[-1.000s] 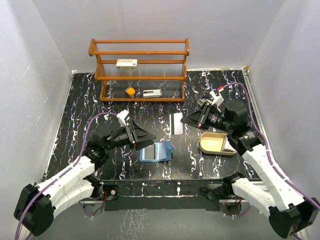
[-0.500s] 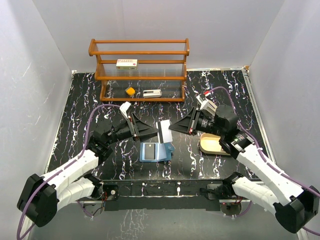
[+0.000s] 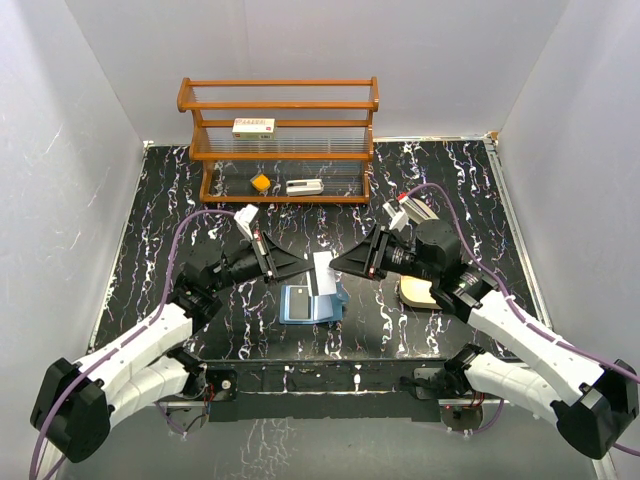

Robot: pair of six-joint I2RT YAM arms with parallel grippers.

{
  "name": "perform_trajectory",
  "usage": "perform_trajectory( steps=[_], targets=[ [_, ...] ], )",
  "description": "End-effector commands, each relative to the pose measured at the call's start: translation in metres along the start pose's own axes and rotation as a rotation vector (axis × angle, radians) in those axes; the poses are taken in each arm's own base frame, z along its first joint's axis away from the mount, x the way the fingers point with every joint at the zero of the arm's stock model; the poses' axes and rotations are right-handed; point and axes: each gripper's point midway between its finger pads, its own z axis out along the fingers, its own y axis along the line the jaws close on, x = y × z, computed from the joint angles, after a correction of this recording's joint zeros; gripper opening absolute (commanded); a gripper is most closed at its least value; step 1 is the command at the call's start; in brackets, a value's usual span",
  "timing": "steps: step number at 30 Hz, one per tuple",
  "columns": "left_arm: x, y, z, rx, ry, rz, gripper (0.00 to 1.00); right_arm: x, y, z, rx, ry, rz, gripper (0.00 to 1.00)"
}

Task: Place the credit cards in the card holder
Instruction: Pick up the credit card from the storage box, then insert the credit card into the card holder.

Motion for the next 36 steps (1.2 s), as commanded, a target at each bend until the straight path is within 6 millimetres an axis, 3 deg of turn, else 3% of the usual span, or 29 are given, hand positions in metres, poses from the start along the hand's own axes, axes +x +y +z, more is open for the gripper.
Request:
perform_trajectory(
  steps=[1, 10, 14, 23, 32, 36],
  targets=[
    [0.0, 0.023, -0.006, -0.142, -0.004, 0.101, 0.0, -0.007, -0.006, -0.004, 0.052, -0.051, -0.061, 0.29],
    [0.007, 0.091, -0.024, -0.453, 0.08, 0.178, 0.0, 0.0, -0.058, 0.001, 0.227, -0.039, -0.051, 0.33],
    [0.006, 0.112, -0.026, -0.504, 0.114, 0.175, 0.0, 0.0, -0.079, 0.008, 0.304, -0.027, -0.05, 0.33],
    [-0.011, 0.138, -0.035, -0.446, 0.095, 0.034, 0.0, 0.005, -0.109, 0.033, 0.428, 0.026, -0.104, 0.26],
    [-0.008, 0.158, -0.037, -0.49, 0.153, 0.031, 0.0, 0.021, -0.123, 0.069, 0.51, 0.112, -0.199, 0.21],
    [-0.002, 0.168, -0.036, -0.492, 0.182, 0.003, 0.0, 0.026, -0.143, 0.078, 0.57, 0.156, -0.223, 0.19]
  ],
)
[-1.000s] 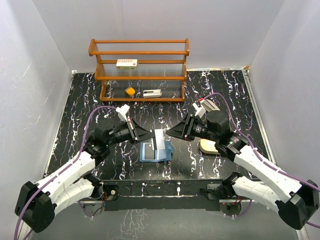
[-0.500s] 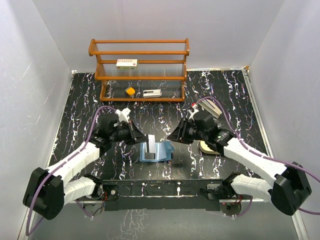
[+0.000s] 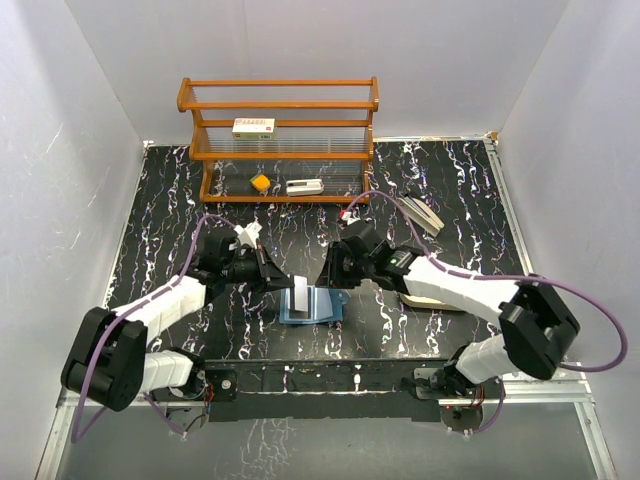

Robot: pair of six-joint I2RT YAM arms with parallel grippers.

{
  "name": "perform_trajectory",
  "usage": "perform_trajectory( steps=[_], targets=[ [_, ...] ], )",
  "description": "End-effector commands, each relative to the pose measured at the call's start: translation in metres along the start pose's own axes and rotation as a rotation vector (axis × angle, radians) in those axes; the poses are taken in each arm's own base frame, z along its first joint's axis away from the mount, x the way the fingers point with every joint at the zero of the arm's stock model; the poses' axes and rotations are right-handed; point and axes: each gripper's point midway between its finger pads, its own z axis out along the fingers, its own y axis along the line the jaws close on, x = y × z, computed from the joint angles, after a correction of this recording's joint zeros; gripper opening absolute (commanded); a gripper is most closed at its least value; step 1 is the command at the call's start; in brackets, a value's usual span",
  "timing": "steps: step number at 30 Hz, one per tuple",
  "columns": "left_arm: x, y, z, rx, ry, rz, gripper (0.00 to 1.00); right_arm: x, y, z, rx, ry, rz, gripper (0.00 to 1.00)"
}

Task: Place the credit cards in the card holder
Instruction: Insert the credit card into the card holder.

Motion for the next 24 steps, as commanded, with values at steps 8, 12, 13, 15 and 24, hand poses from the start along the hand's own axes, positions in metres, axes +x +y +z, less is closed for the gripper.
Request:
perform_trajectory(
  steps=[8, 12, 13, 15, 24],
  targets=[
    [0.007, 0.008, 0.014, 0.046, 0.084, -0.008, 0.0, -0.009, -0.038, 0.028, 0.202, -0.013, -0.112, 0.16],
    [0.009, 0.012, 0.021, 0.055, 0.112, -0.028, 0.0, -0.002, -0.056, 0.033, 0.251, -0.004, -0.13, 0.15],
    [0.009, 0.013, 0.022, 0.059, 0.116, -0.034, 0.0, -0.001, -0.058, 0.034, 0.255, 0.0, -0.133, 0.15],
    [0.009, 0.013, 0.025, 0.065, 0.125, -0.041, 0.0, 0.003, -0.063, 0.037, 0.263, 0.008, -0.14, 0.15],
    [0.005, 0.018, 0.035, 0.072, 0.15, -0.065, 0.0, 0.014, -0.083, 0.047, 0.306, 0.03, -0.151, 0.13]
  ],
)
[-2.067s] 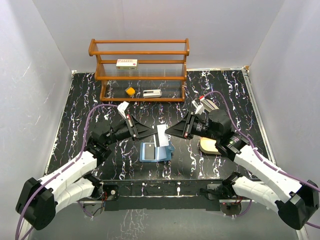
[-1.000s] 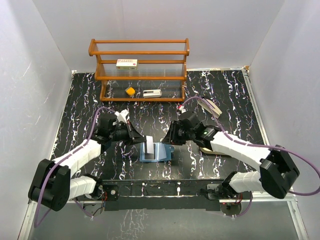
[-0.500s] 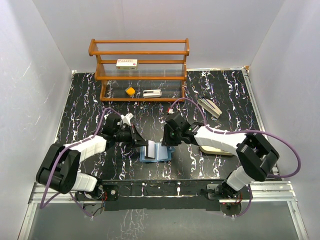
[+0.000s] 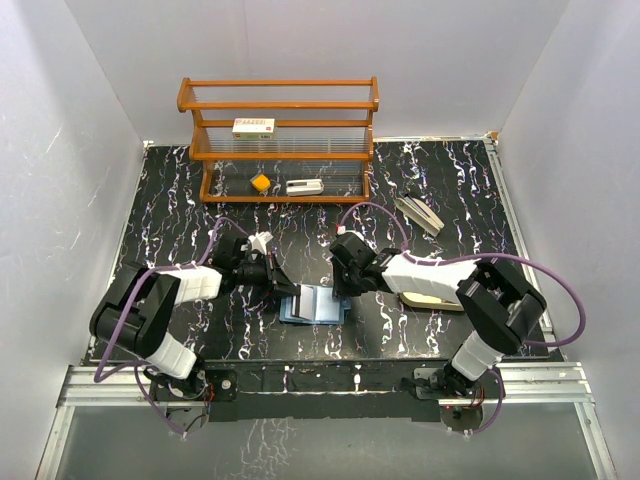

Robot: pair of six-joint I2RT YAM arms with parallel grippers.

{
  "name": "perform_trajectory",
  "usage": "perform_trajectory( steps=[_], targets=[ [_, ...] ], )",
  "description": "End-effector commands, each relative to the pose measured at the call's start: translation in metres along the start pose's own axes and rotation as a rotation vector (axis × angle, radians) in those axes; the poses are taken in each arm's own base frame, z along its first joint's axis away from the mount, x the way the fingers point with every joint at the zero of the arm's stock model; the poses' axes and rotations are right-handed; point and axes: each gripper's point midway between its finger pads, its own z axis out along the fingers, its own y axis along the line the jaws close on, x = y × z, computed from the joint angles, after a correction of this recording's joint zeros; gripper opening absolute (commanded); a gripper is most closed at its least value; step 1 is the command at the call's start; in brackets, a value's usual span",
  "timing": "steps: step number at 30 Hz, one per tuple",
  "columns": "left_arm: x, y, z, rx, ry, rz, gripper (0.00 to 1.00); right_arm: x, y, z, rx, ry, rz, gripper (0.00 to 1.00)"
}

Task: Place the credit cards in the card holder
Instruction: Insert the credit card into the card holder.

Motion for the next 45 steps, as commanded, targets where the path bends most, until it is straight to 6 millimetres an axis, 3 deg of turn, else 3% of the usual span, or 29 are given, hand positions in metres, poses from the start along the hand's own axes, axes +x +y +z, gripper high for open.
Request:
perform_trajectory(
  steps=[1, 22, 45],
  targets=[
    [-0.009, -0.014, 0.002, 0.058, 0.007, 0.031, 0.0, -0.005, -0.005, 0.007, 0.016, -0.04, -0.026, 0.12],
    [-0.009, 0.014, 0.028, -0.004, 0.047, 0.014, 0.0, 0.006, -0.017, 0.017, 0.048, -0.026, -0.034, 0.1],
    [-0.013, 0.017, 0.041, -0.059, -0.023, 0.008, 0.0, 0.001, -0.015, 0.009, 0.045, -0.045, -0.008, 0.1]
  ],
)
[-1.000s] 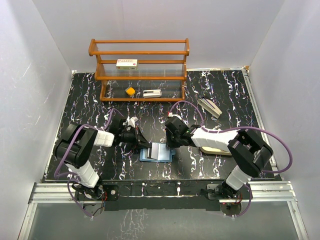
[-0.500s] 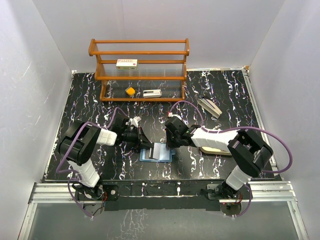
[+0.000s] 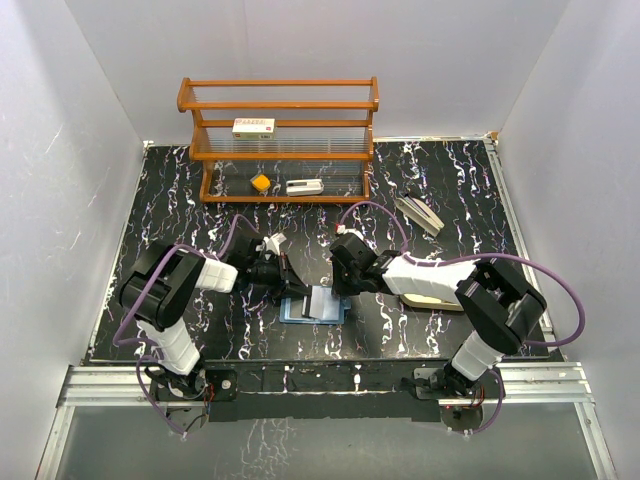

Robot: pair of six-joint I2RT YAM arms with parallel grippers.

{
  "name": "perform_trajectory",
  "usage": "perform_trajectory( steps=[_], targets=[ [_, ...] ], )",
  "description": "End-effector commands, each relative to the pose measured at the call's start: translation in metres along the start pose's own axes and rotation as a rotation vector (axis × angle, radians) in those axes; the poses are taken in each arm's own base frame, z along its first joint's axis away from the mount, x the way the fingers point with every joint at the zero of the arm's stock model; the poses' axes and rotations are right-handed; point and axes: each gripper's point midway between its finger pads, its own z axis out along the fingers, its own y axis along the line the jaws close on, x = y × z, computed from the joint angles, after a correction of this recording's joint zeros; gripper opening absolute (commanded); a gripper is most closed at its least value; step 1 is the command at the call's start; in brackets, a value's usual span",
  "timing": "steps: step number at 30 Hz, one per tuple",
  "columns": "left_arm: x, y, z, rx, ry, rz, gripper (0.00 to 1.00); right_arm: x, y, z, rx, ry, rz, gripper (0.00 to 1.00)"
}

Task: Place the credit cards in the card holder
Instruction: Insert the credit card into the card holder.

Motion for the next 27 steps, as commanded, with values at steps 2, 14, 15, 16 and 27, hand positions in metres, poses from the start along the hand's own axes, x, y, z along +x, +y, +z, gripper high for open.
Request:
perform_trajectory(
  steps=[2, 14, 15, 16, 27],
  targets=[
    [-0.01, 0.006, 0.001, -0.062, -0.078, 0.01, 0.0, 0.003, -0.007, -0.003, 0.032, -0.009, 0.015, 0.12],
    [-0.011, 0.002, -0.004, -0.09, -0.11, 0.016, 0.26, 0.01, 0.002, -0.023, -0.027, -0.008, 0.069, 0.17],
    [-0.012, 0.001, -0.005, -0.093, -0.112, 0.021, 0.31, 0.013, 0.0, -0.021, -0.024, -0.003, 0.065, 0.16],
    [-0.013, -0.002, -0.007, -0.098, -0.114, 0.032, 0.34, 0.016, -0.002, -0.019, -0.019, 0.002, 0.061, 0.16],
    [-0.026, -0.008, -0.029, -0.227, -0.168, 0.113, 0.55, 0.026, -0.013, -0.006, 0.021, 0.029, 0.045, 0.11]
  ],
)
